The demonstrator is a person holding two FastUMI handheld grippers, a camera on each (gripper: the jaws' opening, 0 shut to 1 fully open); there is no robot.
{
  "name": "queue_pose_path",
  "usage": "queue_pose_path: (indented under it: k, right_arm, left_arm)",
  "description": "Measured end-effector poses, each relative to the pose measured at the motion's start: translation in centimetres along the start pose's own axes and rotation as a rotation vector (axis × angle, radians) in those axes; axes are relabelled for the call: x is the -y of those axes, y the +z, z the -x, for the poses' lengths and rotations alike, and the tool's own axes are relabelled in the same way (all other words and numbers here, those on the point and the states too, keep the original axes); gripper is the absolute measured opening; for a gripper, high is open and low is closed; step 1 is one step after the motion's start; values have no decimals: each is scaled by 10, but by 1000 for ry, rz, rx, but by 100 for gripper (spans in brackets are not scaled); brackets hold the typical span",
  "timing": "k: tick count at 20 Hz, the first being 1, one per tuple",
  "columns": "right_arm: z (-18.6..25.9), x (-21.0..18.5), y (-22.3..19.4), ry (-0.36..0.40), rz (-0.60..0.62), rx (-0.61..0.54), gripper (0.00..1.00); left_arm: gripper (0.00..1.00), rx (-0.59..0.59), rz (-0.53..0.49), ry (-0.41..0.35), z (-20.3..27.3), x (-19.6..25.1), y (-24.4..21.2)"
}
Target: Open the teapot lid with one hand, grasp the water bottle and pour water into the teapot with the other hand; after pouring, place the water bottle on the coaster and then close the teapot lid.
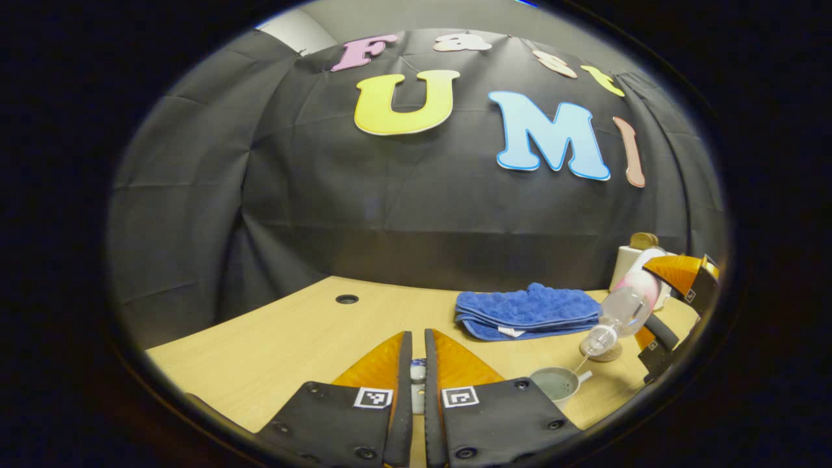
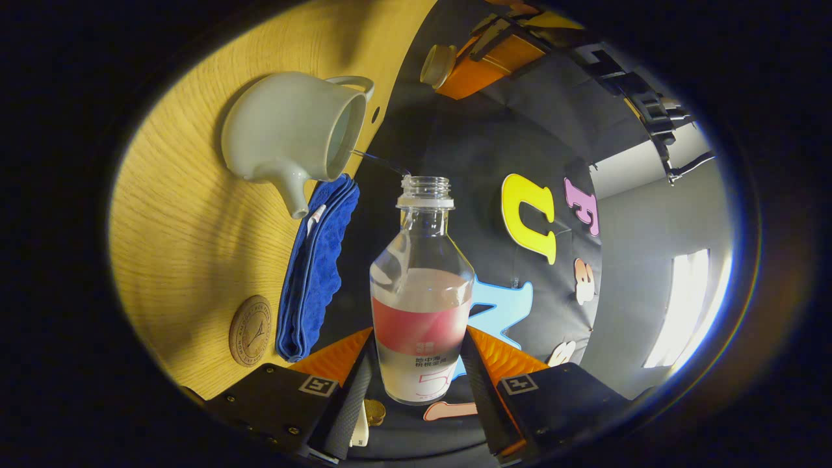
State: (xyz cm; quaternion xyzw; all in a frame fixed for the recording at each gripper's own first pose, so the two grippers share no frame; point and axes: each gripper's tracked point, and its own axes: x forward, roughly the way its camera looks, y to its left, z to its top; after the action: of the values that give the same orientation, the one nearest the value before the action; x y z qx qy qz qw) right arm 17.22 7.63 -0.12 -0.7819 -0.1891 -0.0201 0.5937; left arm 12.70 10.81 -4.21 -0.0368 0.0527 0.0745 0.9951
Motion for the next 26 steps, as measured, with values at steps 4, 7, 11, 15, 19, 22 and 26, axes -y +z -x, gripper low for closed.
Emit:
queue_pose_path:
  k: [4, 7, 11, 15, 19, 22, 26]
  right_arm:
    - [-1, 2, -1, -2, 10, 9, 76]
    - [-2, 3, -1, -5, 16, 11, 76]
    - [-4, 4, -3, -15, 26, 13, 76]
    - [-2, 4, -1, -25, 44, 22, 76]
    - [3, 5, -2, -33, 66, 30, 76]
    - [1, 7, -2, -36, 84, 36, 76]
    - [0, 9, -2, -41, 103, 44, 76]
  left_arm:
    - [14, -5, -2, 0, -1, 0, -1]
    - [14, -6, -2, 0, -1, 0, -2]
    - [14, -8, -3, 0, -1, 1, -2]
    - [14, -7, -5, 4, -1, -1, -2]
    - [14, -8, -6, 5, -1, -1, -1]
    - [14, -7, -6, 5, -1, -1, -1]
    - [14, -8, -7, 4, -1, -1, -1]
